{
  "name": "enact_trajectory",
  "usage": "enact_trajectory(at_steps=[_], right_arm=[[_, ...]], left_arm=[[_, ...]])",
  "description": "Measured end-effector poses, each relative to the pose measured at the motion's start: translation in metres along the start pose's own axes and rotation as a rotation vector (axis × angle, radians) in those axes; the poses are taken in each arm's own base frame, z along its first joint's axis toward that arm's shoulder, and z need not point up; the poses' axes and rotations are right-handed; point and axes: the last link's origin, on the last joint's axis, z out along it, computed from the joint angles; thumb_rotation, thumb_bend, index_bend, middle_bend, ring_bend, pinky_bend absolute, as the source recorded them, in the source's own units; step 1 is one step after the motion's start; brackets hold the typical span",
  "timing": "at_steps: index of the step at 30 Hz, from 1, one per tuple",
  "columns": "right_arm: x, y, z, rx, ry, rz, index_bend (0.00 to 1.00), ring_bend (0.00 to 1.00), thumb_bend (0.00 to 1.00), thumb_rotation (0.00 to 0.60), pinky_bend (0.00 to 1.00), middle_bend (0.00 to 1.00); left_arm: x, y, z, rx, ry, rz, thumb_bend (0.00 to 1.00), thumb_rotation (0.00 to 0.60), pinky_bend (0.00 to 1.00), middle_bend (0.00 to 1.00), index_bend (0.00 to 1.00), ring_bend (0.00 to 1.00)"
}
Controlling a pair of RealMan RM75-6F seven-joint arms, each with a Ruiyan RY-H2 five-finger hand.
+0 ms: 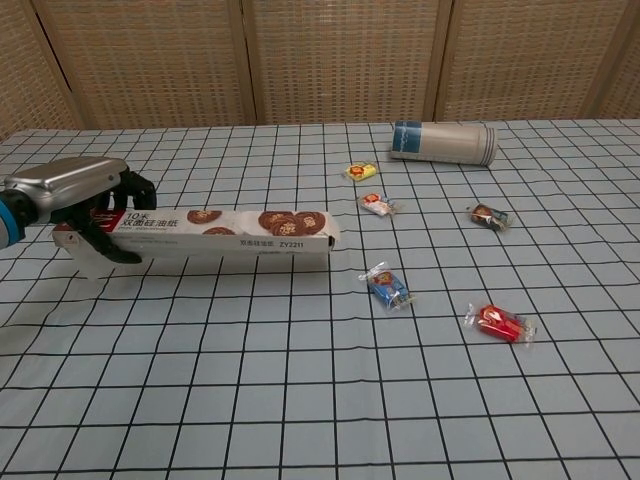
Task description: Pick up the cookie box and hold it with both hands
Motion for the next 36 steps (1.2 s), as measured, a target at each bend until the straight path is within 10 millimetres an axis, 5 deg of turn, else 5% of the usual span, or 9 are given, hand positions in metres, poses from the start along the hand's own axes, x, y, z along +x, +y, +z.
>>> enact_trajectory(at_steps=[10,20,32,36], right_arm=[[0.016,-0.021,0.017,0.098,-0.048,0.013,0.0,0.0,0.0,0.6,0.0,0.0],[0.042,-0.082,0.046,0.249,-0.169,0.082,0.0,0.0,0.0,0.6,0.0,0.0],[0.045,-0.154,0.076,0.336,-0.242,0.071,0.0,0.0,0.0,0.6,0.0,0.0],[0.043,-0.169,0.081,0.323,-0.276,0.066,0.0,0.0,0.0,0.6,0.0,0.0]], left_arm=[[0.031,0.046,0.019,-0.072,0.039,-0.081,0.42,0.6,0.66,0.63,0.8,0.57],[0.06,0.138,0.061,-0.15,0.068,-0.111,0.42,0.6,0.66,0.63,0.8,0.57],[0.058,0.229,0.086,-0.207,0.053,-0.177,0.42,0.6,0.66,0.63,0.8,0.57],[0.056,0.24,0.092,-0.2,0.056,-0.17,0.42,0.6,0.66,0.63,0.8,0.57]])
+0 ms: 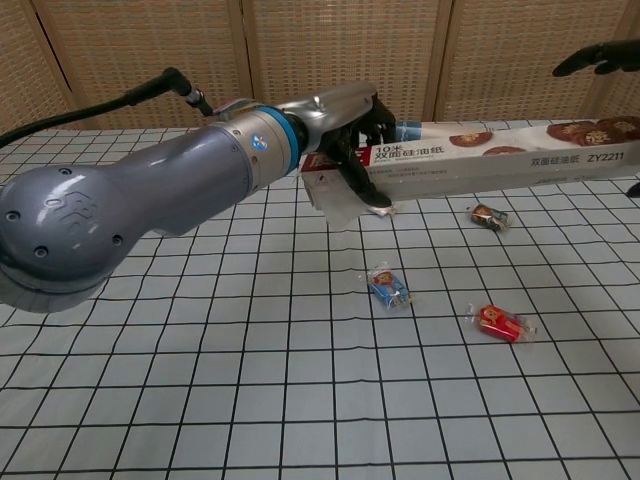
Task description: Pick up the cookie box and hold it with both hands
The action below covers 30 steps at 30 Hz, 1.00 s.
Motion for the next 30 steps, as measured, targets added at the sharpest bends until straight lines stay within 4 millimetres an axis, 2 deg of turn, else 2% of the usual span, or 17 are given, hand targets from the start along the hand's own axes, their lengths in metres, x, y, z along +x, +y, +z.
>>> enact_trajectory(at_steps=[8,16,19,20,22,23,25,27,30], right_arm=[[-0.005,-0.021,0.014,-0.007,-0.033,-0.032,0.0,0.0,0.0,0.6,0.0,0.0],[-0.017,-0.022,0.044,-0.067,-0.038,-0.067,0.01,0.0,0.0,0.6,0.0,0.01],[-0.021,-0.023,0.054,-0.08,-0.037,-0.085,0.14,0.06,0.08,0.6,0.0,0.12],[-0.022,-0.024,0.056,-0.081,-0.036,-0.092,0.23,0.14,0.17,0.6,0.01,0.19],[-0.023,-0.025,0.058,-0.082,-0.033,-0.109,0.4,0.33,0.36,0.6,0.15,0.33],[-0.024,-0.025,0.059,-0.083,-0.031,-0.112,0.49,0.45,0.48,0.6,0.3,0.41],[-0.025,-0.025,0.06,-0.086,-0.033,-0.107,0.61,0.59,0.64,0.6,0.53,0.52],[-0.026,-0.025,0.06,-0.087,-0.042,-0.099,0.65,0.66,0.72,0.6,0.65,0.57],[-0.028,-0.023,0.06,-0.087,-0.068,-0.084,0.64,0.69,0.75,0.6,0.72,0.58]], left_arm=[[-0.003,0.01,0.007,0.008,0.002,-0.02,0.42,0.6,0.66,0.63,0.8,0.57],[0.001,0.015,0.001,0.0,0.016,-0.039,0.43,0.6,0.66,0.63,0.8,0.57],[0.003,0.015,-0.001,0.002,0.021,-0.031,0.44,0.6,0.66,0.63,0.8,0.57],[0.004,0.015,-0.002,0.004,0.021,-0.031,0.44,0.6,0.66,0.63,0.8,0.57],[0.005,0.015,-0.003,0.006,0.022,-0.032,0.43,0.6,0.66,0.63,0.8,0.57],[0.006,0.015,-0.004,0.005,0.023,-0.031,0.43,0.6,0.66,0.63,0.8,0.57],[0.006,0.015,-0.004,0.005,0.025,-0.031,0.42,0.6,0.66,0.63,0.79,0.57],[0.007,0.015,-0.004,0.004,0.026,-0.038,0.4,0.6,0.66,0.62,0.77,0.57],[0.006,0.014,-0.005,0.001,0.027,-0.046,0.39,0.6,0.65,0.59,0.73,0.57]])
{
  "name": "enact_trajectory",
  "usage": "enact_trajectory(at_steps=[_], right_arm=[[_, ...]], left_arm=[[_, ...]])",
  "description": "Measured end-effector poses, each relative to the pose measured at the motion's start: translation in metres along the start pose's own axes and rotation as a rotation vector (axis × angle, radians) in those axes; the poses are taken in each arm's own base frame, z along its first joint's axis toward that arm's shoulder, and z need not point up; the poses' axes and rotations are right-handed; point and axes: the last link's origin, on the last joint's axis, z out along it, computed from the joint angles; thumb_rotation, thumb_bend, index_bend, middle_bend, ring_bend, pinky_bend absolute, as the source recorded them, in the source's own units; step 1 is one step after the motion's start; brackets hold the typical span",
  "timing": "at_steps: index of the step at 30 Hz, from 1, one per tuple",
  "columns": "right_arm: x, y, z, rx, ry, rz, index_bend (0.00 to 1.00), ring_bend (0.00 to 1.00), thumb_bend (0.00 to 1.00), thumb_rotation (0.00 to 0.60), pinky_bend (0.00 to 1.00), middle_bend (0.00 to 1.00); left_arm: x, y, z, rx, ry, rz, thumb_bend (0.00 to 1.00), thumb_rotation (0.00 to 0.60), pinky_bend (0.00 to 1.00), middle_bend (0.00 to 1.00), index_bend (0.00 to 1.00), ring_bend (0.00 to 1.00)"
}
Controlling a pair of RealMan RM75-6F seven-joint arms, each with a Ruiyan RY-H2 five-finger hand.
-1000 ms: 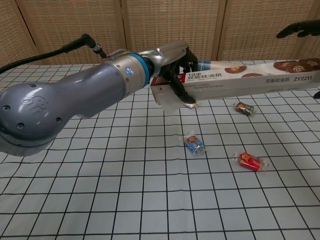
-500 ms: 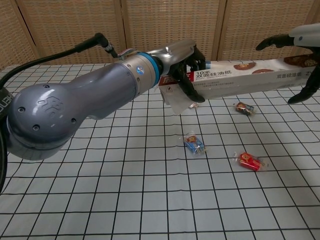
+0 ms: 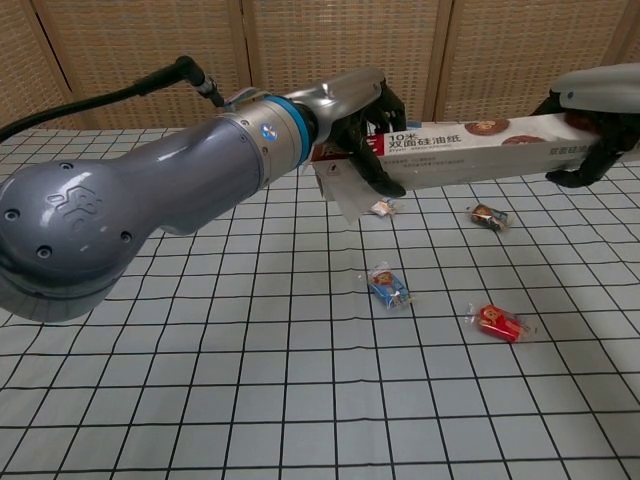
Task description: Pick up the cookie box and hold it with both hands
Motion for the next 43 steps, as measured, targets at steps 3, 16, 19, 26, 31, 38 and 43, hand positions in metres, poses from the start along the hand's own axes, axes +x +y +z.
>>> enact_trajectory(at_steps=[3,16,19,26,31,38,43], right_arm=[[0.0,0.003,0.0,0.005,-0.02,0.014,0.63,0.71,0.76,0.6,0.77,0.58],[0.003,0.008,0.001,0.036,-0.025,0.09,0.62,0.71,0.76,0.6,0.78,0.58],[0.001,0.011,0.001,0.035,-0.026,0.087,0.62,0.71,0.76,0.6,0.78,0.58],[-0.007,0.015,0.001,0.024,-0.028,0.073,0.62,0.71,0.76,0.6,0.78,0.58],[-0.012,0.013,0.001,0.024,-0.031,0.057,0.62,0.71,0.77,0.6,0.78,0.58],[-0.016,0.005,0.001,0.027,-0.02,0.047,0.62,0.71,0.77,0.6,0.78,0.58],[-0.017,-0.001,0.0,0.028,-0.015,0.036,0.62,0.71,0.77,0.6,0.78,0.58]], left_arm=[[0.0,-0.001,-0.001,-0.001,0.0,-0.01,0.35,0.6,0.63,0.56,0.69,0.55],[0.015,-0.008,-0.013,-0.027,-0.03,-0.104,0.0,0.6,0.0,0.0,0.0,0.0],[0.028,-0.015,-0.021,-0.029,-0.004,-0.116,0.0,0.6,0.0,0.0,0.0,0.0],[0.079,-0.058,-0.057,0.02,0.094,-0.06,0.0,0.6,0.0,0.0,0.0,0.0],[0.113,-0.116,-0.114,0.161,0.167,0.039,0.0,0.6,0.0,0.0,0.0,0.0],[0.123,-0.196,-0.237,0.45,0.2,0.157,0.0,0.6,0.0,0.0,0.0,0.0],[0.114,-0.221,-0.305,0.595,0.219,0.142,0.0,0.6,0.0,0.0,0.0,0.0]])
